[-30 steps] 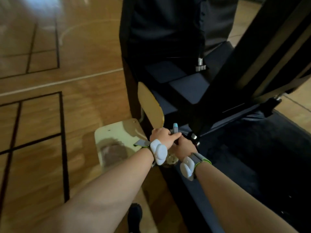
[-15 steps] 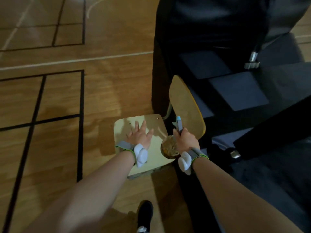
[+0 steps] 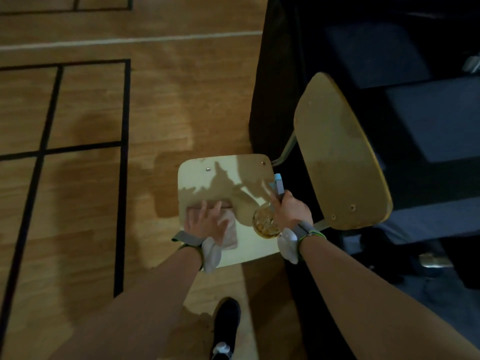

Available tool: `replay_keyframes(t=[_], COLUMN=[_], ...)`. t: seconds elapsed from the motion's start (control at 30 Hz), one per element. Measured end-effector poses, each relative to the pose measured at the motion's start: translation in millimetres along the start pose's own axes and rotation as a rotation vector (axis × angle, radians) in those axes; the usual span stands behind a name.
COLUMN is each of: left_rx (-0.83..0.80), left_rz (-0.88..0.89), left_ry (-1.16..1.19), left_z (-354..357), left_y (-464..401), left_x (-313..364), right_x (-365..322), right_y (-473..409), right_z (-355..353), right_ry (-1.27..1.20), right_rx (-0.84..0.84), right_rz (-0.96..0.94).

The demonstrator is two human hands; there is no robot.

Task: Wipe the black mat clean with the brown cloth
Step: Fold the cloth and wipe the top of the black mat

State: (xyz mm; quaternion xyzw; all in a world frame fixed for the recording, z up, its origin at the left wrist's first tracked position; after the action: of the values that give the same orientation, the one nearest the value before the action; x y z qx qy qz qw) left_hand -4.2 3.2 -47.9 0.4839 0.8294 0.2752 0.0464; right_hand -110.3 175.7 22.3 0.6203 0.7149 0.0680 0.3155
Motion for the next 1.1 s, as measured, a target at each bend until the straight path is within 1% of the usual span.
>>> replay_keyframes(t=[0.07,0.17,0.3,0.4,0.47,0.53,0.67,0.77,0.87,0.9,0.97,1.03,1.1], left_rx=[-0.031,-0.117,-0.117,-0.178,-0.208,-0.196,-0.193,-0.154,-0.219,-0.232,-0.219,-0.216,-0.152], left_rz=[0.021,-0.010,-0.006,0.016,0.022,0.014,0.120,0.141,0.155,0.142,0.096,0.109,0.125], left_ry=[-0.048,-0.134,-0.162,-0.185,-0.169,-0.127,-0.294,-0.399,-0.451,-0.436,-0.261,0.037,0.394], left_z=[18,42,62,71,85,96,101,101,99,95,81,61,30], left_y=[-13,-26,-41,-40,-41,-43,-42,-46,-46,-45,-46,-44,-35], left_x=[-4,-10,-12,-12,-12,-8,4,7,10,11,10,13,24], right_x=[0,4,10,10,11,12,15,19,17,17,14,10,4], right_y=[-11,-22,-35,-34,-36,-38,-40,-42,-40,-38,-30,-20,-9], right_z=[8,18,35,38,41,44,44,45,46,46,41,31,20], right_ry=[0.008,0.001,-0.018,-0.009,-0.019,-0.027,-0.079,-0.126,-0.165,-0.181,-0.190,-0.132,-0.050], right_rx=[-0.005,-0.003,0.027,0.027,0.033,0.040,0.025,0.013,0.025,0.036,0.111,0.203,0.260], right_rz=[-0.003,0.010,0.024,0.021,0.023,0.023,0.058,0.112,0.097,0.075,0.004,-0.074,-0.142])
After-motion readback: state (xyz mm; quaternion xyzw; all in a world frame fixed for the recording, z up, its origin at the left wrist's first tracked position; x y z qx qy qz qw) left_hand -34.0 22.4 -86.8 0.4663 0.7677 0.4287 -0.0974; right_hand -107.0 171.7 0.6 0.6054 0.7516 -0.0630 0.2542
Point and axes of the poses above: each hand's wrist, its own y-axis away from the middle knuckle, its own z-axis out of the palm, x = y × z, the point moved 4 cm from there along -y, towards the middle knuckle, and after that the axes turned 5 degrees about -y, right-handed, at the moved point
